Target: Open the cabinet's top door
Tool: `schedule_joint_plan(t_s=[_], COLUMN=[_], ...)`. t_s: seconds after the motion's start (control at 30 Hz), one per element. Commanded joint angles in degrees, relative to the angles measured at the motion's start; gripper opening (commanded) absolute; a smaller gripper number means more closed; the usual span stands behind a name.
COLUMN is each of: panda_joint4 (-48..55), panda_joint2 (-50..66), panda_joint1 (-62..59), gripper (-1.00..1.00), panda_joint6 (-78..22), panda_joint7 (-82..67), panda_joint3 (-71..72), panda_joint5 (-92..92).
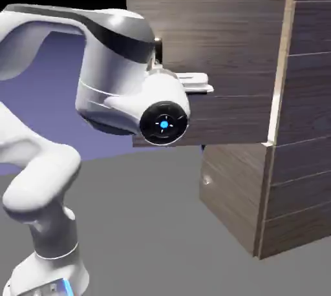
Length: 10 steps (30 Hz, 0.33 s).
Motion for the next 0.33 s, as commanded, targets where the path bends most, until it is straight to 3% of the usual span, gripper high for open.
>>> schedule_joint_plan(t_s=[0.0, 0.27, 0.3], panda_joint4=[1.89, 16.4, 16.4], panda_joint2=[2.08, 17.57, 17.57], panda_joint1=[0.91, 6.64, 6.64], gripper=[-1.0, -1.0, 1.0], panda_joint6=[-2.06, -17.11, -17.11], panda_joint7=[-0.89, -8.02, -8.02], panda_joint3=[-1.27, -9.4, -9.4], panda_joint5=[-0.88, -5.19, -5.19])
